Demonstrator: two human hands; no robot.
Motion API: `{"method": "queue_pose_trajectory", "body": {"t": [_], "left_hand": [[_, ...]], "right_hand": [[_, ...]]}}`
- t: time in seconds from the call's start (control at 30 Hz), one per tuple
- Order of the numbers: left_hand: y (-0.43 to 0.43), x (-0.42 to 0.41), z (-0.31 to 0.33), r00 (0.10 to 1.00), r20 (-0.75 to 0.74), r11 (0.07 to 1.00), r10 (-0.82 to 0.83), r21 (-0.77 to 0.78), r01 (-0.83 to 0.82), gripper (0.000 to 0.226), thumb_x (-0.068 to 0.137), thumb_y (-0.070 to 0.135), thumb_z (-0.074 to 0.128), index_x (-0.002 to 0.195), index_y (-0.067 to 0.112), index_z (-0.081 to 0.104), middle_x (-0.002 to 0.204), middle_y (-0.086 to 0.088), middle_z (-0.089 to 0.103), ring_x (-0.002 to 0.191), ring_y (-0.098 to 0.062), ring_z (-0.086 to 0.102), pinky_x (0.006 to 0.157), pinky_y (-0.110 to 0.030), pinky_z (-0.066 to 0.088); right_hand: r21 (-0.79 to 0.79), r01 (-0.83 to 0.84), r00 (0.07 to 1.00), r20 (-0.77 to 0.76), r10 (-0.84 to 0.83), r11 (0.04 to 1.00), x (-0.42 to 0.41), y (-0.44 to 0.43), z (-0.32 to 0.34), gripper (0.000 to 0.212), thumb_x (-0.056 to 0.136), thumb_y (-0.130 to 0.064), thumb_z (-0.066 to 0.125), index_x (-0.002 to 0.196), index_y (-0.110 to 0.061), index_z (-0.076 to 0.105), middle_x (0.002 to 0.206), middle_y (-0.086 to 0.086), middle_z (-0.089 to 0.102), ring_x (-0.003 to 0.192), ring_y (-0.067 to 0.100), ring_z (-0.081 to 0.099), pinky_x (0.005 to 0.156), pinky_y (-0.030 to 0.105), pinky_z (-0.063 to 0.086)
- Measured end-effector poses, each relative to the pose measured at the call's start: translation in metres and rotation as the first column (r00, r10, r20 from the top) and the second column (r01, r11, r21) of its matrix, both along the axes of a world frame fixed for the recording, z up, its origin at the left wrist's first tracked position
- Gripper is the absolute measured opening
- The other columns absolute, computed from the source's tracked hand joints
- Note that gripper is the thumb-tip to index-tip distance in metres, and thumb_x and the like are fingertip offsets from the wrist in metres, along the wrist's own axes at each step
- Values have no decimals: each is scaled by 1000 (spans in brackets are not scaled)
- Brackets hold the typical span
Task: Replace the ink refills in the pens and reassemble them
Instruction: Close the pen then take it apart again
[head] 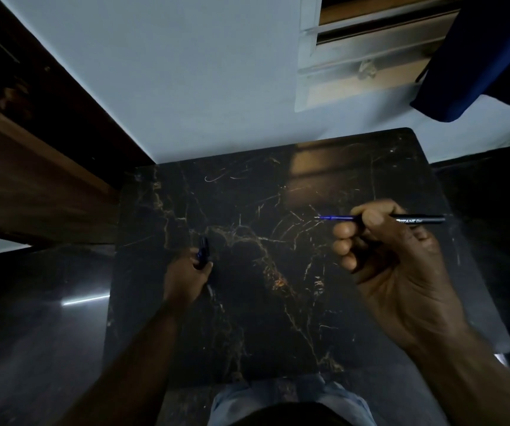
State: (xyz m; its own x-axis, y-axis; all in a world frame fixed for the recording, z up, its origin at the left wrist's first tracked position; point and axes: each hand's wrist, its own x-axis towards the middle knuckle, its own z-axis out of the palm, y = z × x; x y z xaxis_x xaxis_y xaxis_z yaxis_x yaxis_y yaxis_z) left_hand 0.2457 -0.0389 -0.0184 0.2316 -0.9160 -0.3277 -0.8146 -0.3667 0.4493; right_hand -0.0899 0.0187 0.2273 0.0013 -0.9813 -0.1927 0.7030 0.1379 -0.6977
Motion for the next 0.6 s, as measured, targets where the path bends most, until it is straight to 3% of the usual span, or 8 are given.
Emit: {"method": "queue_pose_trajectory", "body": {"t": [0.1, 0.2, 0.3, 0.47, 0.6], "left_hand": [[-5, -4, 0, 999, 16, 1000, 28, -12, -28, 24, 94, 30, 81, 114, 22, 70, 88, 8, 72, 78, -11, 70, 63, -24, 47], [-8, -6, 1, 999, 33, 999, 35, -2, -35, 26, 94, 24, 80, 117, 20, 70, 95, 2, 76, 86, -20, 74, 80, -37, 62], [-10, -5, 5, 997, 72, 999, 29, 23, -31, 22, 95, 24, 77, 115, 23, 69, 101, -4, 78, 92, -27, 76, 85, -46, 63], [-8, -5, 10, 987, 153, 997, 56, 48, -64, 25, 97, 31, 74, 120, 23, 69, 106, -6, 77, 98, -29, 74, 88, -45, 62], [-6, -4, 13, 988, 151, 993, 38, 103, -54, 14, 100, 29, 70, 113, 25, 67, 100, -3, 74, 92, -24, 72, 87, -44, 62]], "right_hand": [[-7, -12, 1000, -7, 12, 1000, 1, -3, 0, 10, 83, -17, 66, 84, -13, 75, 78, 11, 75, 65, 18, 72, 53, 23, 55], [-9, -25, 1000, -1, 25, 1000, 3, -6, 0, 10, 84, -16, 66, 86, -12, 75, 78, 12, 75, 66, 19, 72, 53, 24, 55], [-21, -30, 1000, -3, 30, 999, 6, -10, 1, 10, 84, -16, 66, 87, -11, 75, 78, 12, 75, 66, 19, 73, 53, 24, 56], [-35, -34, 999, -9, 33, 999, 11, -11, 2, 10, 86, -15, 65, 87, -12, 75, 79, 13, 75, 66, 20, 73, 53, 25, 56], [-29, -38, 999, -10, 38, 999, 13, -10, 3, 11, 85, -15, 65, 87, -11, 75, 78, 13, 75, 65, 20, 73, 53, 25, 56]]}}
